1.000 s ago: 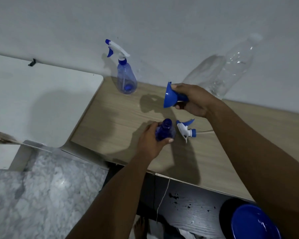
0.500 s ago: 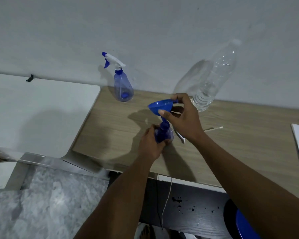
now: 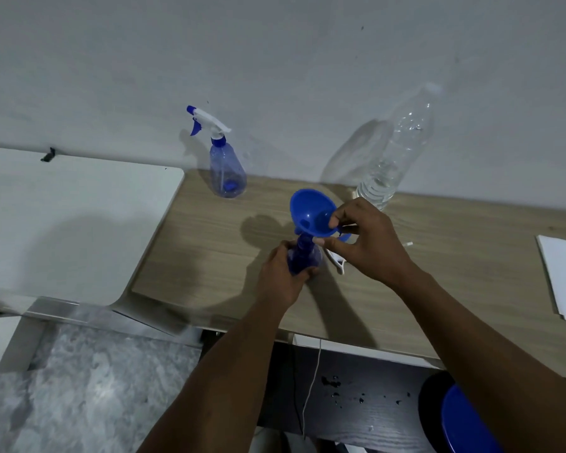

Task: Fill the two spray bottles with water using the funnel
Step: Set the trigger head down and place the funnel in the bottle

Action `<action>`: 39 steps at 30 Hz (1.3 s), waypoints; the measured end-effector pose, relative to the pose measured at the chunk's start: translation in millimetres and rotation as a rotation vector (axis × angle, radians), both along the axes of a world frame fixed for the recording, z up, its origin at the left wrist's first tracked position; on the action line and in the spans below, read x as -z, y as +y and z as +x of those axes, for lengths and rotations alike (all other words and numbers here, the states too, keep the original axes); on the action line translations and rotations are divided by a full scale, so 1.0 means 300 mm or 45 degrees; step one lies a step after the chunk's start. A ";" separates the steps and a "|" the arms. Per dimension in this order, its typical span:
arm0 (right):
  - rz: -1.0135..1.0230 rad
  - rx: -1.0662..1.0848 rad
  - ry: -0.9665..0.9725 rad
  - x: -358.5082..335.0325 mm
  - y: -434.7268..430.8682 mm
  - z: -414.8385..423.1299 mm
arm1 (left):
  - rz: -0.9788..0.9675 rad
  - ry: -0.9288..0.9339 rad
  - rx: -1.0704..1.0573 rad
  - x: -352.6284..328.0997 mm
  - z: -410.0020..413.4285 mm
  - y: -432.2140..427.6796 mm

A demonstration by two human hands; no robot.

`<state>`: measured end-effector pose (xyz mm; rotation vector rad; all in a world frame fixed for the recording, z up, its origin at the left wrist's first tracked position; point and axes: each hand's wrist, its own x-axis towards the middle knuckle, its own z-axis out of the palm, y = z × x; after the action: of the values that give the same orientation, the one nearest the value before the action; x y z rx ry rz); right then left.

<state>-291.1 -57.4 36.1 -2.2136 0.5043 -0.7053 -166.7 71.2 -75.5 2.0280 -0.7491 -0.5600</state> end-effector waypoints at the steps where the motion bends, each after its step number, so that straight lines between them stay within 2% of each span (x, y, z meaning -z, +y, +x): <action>1: -0.015 -0.027 0.044 -0.005 -0.008 -0.007 | -0.001 0.001 -0.003 0.000 0.000 -0.001; 4: -0.091 -0.060 0.147 -0.013 -0.018 -0.014 | -0.013 -0.011 0.001 0.001 -0.001 0.000; 10: -0.095 -0.042 0.175 -0.033 -0.025 -0.012 | -0.006 0.008 0.013 -0.006 -0.002 0.000; 21: -0.057 -0.115 0.306 0.040 -0.029 0.011 | 0.016 0.019 0.029 -0.002 -0.005 0.002; 25: 0.039 -0.148 0.323 0.045 -0.025 -0.004 | 0.009 0.060 0.054 -0.010 -0.011 0.014; 30: 0.069 -0.067 0.291 0.044 -0.031 -0.069 | 0.078 0.117 0.004 -0.012 -0.019 0.018; 35: 0.215 0.031 0.308 0.059 -0.047 -0.147 | 0.151 0.238 -0.087 -0.021 -0.045 0.051; 39: 0.254 0.186 0.309 0.073 -0.075 -0.213 | 0.196 0.084 -0.298 -0.098 -0.185 0.132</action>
<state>-355.1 -79.9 14.1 -2.0979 0.8286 -0.4394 -222.3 110.8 -46.1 2.1905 -0.4323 -0.5596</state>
